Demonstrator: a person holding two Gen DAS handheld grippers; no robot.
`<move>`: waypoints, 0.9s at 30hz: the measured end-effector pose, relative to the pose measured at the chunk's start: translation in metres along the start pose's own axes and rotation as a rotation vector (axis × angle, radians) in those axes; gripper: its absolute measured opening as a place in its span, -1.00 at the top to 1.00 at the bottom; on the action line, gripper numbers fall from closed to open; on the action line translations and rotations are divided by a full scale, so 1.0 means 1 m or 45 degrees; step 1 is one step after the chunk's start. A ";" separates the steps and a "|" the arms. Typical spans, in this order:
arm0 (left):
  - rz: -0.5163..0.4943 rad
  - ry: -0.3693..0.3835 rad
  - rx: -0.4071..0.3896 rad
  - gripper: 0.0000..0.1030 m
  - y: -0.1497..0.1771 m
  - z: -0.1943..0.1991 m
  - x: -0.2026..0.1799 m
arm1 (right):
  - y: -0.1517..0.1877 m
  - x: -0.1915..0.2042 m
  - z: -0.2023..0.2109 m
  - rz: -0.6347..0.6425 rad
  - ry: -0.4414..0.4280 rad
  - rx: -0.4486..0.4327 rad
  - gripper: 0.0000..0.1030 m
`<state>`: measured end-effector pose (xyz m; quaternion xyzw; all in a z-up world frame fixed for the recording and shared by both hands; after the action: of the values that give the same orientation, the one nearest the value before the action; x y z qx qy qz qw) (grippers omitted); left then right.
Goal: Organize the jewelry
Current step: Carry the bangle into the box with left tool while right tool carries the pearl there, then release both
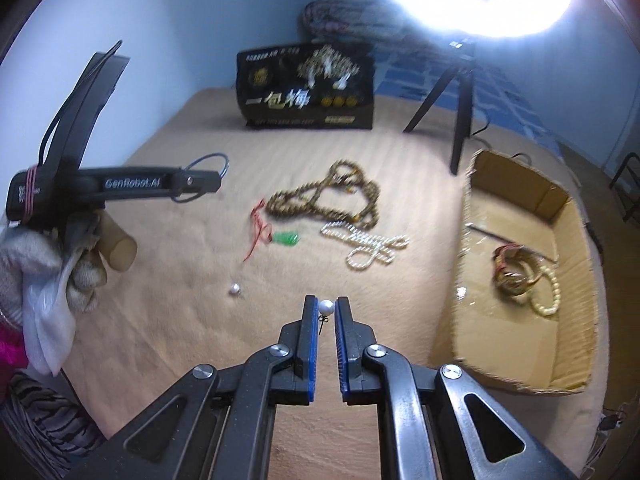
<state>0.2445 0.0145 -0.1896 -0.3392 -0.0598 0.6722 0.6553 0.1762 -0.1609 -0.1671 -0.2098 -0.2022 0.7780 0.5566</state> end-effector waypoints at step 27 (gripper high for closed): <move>-0.286 0.185 -0.007 -0.42 0.002 -0.017 -0.152 | -0.009 -0.147 0.006 -0.358 0.142 -0.048 0.89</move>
<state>0.2386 -0.1318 -0.1461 -0.3800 -0.0518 0.5680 0.7282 0.2227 -0.2983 -0.1426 -0.2327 -0.2131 0.6757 0.6662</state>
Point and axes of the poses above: each gripper's, at about its wrist camera, not at the fingertips, and z roughly against the way its jaws point, x to its left, y to its underside, the point moved 9 cm from there along -z, roughly the way its jaws point, and after that the axes turned 13 degrees about y, right-handed, at the moved point
